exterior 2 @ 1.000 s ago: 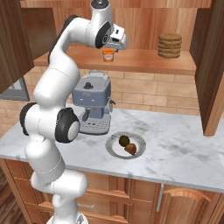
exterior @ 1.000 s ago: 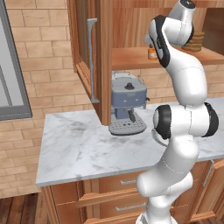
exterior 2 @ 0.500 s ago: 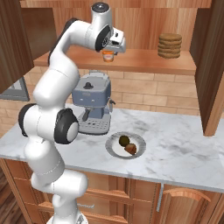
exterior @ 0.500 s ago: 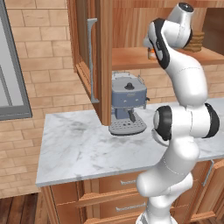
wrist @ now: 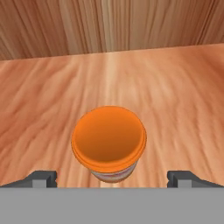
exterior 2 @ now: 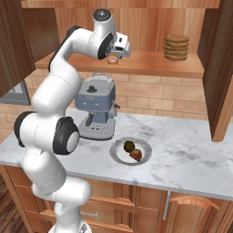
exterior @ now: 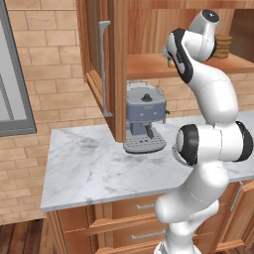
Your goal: Pick the avocado and bread from the counter and place them on the plate. Then pick the jam from the cabinet and place it next to the plate. Lastly close the cabinet door.
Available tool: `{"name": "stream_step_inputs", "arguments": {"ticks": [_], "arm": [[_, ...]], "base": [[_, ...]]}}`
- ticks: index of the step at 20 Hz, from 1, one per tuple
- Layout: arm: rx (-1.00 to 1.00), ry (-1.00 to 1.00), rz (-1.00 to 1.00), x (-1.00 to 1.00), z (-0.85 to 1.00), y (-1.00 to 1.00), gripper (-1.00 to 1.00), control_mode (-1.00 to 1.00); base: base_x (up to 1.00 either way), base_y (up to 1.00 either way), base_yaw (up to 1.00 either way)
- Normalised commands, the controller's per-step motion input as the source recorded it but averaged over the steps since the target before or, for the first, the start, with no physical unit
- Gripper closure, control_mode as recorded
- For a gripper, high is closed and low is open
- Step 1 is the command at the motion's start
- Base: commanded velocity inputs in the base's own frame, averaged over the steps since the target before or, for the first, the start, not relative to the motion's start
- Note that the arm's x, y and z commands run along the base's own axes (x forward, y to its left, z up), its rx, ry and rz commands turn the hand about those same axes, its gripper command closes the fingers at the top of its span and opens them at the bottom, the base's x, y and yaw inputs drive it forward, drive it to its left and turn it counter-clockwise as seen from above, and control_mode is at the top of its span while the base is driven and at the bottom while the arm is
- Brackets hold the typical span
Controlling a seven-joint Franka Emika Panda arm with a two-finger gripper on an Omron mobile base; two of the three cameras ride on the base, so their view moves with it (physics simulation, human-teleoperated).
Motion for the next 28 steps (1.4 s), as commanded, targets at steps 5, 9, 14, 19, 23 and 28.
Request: {"name": "stream_step_inputs", "arguments": {"ticks": [5, 9, 14, 19, 23, 28], "arm": [[-0.03, -0.08, 0.00, 0.01, -0.09, 0.01, -1.00, -1.00], [0.00, -0.08, 0.00, 0.17, -0.01, 0.04, -1.00, -1.00], [0.00, -0.04, 0.00, 0.20, 0.00, 0.04, -1.00, -1.00], [0.00, -0.01, 0.00, 0.13, 0.00, 0.00, -1.00, -1.00], [0.00, -0.01, 0.00, 0.12, 0.00, 0.00, -1.00, -1.00], [-0.03, -0.02, 0.00, 0.07, -0.07, 0.01, 1.00, -1.00]], "base": [[0.00, 0.00, 0.00], [0.00, 0.00, 0.00], [0.00, 0.00, 0.00], [0.00, 0.00, 0.00], [0.00, 0.00, 0.00], [0.00, 0.00, 0.00]]}}
